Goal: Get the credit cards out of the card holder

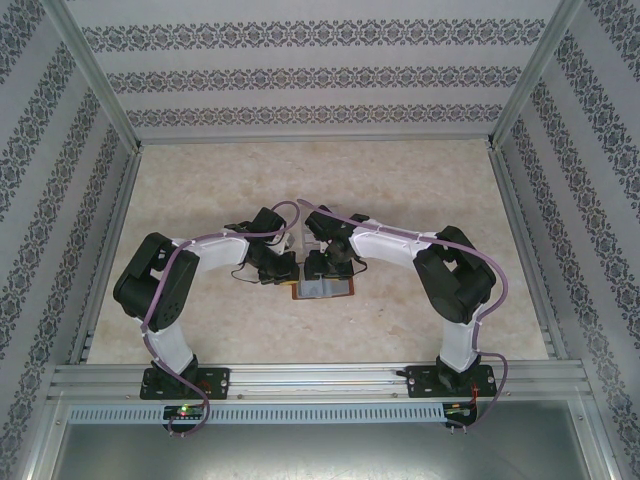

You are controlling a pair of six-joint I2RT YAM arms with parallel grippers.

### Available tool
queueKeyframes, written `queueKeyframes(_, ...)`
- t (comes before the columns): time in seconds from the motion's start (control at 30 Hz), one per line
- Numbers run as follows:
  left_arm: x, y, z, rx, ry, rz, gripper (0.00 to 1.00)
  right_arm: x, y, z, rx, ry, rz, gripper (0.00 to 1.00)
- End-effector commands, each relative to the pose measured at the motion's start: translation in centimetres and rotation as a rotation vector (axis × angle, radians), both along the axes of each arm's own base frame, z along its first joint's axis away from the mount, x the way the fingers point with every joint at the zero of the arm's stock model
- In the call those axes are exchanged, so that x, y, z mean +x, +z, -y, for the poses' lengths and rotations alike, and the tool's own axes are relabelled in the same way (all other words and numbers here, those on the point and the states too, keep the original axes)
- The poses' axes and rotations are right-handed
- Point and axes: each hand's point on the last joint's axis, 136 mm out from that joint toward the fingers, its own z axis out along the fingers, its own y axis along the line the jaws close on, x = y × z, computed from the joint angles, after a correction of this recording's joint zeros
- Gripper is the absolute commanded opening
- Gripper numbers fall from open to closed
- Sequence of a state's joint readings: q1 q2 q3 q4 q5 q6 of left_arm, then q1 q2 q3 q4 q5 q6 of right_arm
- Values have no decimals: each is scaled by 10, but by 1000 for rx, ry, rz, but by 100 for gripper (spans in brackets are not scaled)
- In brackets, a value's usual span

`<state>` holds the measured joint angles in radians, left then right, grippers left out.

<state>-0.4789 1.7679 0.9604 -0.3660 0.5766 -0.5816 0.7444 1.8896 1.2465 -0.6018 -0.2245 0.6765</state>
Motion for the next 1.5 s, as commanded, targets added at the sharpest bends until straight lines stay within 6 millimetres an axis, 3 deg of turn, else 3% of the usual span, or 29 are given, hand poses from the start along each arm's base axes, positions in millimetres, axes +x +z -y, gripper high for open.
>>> queueKeyframes(0.0,-7,0,1,3,-8,-2,8,1,16,-7,21,9,33,42)
queueKeyframes(0.2,-7,-1,1,4,-6,-2,6,2,23,-13,50,9,35,26)
queueKeyframes(0.57,-6,0,1,2,-9,0,6,1,20,-28,109,16,16,22)
queueKeyframes(0.93,-6,2,1,2,-10,4,6,0,-4,-19,37,4,-13,38)
queueKeyframes(1.17,-6,4,-1,10,-8,11,6,0,-8,-12,5,9,-13,54)
queueKeyframes(1.47,-7,5,-2,16,-7,16,6,0,-8,-8,-16,16,-5,62)
